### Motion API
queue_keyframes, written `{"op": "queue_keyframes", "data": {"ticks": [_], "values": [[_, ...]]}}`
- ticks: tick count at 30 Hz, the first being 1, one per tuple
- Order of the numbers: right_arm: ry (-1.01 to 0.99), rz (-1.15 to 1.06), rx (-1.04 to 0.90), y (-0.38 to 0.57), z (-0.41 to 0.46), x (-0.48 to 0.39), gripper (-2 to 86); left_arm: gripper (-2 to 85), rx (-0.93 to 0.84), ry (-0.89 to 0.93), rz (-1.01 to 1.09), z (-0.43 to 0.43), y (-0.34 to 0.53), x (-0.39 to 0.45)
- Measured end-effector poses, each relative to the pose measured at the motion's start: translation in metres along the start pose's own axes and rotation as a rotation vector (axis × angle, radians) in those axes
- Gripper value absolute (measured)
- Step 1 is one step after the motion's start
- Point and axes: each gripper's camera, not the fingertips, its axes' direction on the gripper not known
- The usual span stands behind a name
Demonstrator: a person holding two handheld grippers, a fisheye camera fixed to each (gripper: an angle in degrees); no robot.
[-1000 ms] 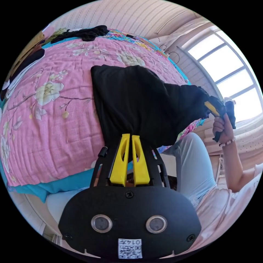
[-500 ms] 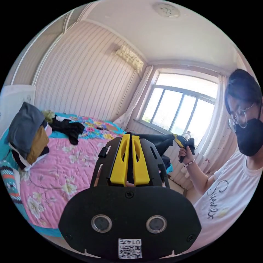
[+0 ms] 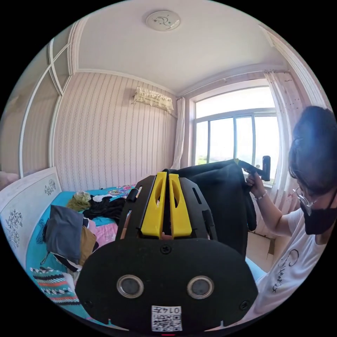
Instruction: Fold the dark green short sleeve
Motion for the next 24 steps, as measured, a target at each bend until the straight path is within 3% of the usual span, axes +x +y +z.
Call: {"op": "queue_keyframes", "data": {"ticks": [10,14,20,24], "values": [[0.168,0.221,-0.396,0.097,0.265,0.126,0.2,-1.0,-0.492,-0.220,-0.096,0.261,0.090,-0.119],[0.231,0.327,-0.533,0.156,0.374,0.175,0.4,-0.9,-0.611,-0.226,-0.263,0.356,0.146,-0.176],[0.301,0.437,-0.757,0.239,0.483,0.222,1.9,0.5,-0.773,-0.231,-0.458,0.423,0.230,-0.226],[0.322,0.423,-0.749,0.255,0.483,0.231,4.4,3.6,-0.786,-0.255,-0.401,0.406,0.242,-0.238]]}}
